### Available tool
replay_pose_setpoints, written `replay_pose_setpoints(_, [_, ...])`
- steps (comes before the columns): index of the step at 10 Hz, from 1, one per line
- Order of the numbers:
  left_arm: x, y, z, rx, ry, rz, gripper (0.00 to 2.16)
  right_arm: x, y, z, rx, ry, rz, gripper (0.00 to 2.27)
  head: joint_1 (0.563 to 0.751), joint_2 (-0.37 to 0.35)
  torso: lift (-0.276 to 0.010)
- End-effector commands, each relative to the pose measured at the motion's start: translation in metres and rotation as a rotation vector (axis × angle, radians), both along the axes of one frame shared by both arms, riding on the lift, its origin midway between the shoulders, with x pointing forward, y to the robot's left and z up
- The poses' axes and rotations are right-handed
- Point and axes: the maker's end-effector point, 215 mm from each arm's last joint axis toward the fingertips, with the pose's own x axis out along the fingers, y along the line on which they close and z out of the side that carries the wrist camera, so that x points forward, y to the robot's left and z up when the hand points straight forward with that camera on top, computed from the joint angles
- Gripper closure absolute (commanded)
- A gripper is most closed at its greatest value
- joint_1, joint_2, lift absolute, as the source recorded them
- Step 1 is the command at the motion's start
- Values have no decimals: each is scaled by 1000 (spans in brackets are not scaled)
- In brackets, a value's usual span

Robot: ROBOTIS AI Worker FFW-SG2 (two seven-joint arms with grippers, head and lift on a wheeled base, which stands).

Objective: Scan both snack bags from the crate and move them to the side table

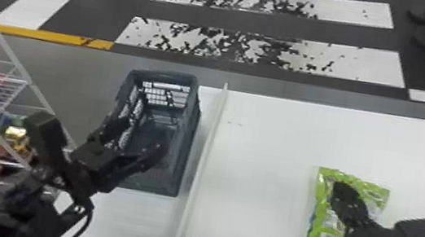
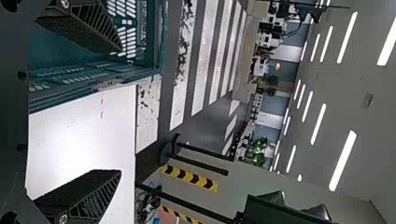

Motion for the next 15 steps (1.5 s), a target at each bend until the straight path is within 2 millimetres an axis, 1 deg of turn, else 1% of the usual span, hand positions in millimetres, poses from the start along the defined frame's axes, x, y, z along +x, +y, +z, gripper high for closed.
replay_pose_setpoints(1, [-1,-1,-3,4,6,1,66,2,-17,-9,-14,-1,-19,2246,695,161,-29])
replay_pose_setpoints(2, [-1,-3,-4,5,7,-2,66,1,-24,-16,-20,4,-25,2246,695,144,-29])
replay_pose_setpoints(5, [1,-14,-6,4,13,-17,66,-4,-32,-35,-28,1,-21,2250,695,113,-29])
replay_pose_setpoints(7, [0,-14,-8,11,18,-18,66,-1,-33,-42,-31,4,-8,2246,695,99,-29])
replay_pose_setpoints(8, [-1,-14,-9,11,21,-17,66,-2,-34,-46,-35,13,-2,2246,695,98,-29])
replay_pose_setpoints(12, [-1,-22,-9,6,19,-31,66,-16,-28,-71,-62,42,63,2250,695,96,-29])
replay_pose_setpoints(15, [-1,-22,-9,8,20,-32,66,-28,-33,-93,-77,80,158,2250,695,96,-29])
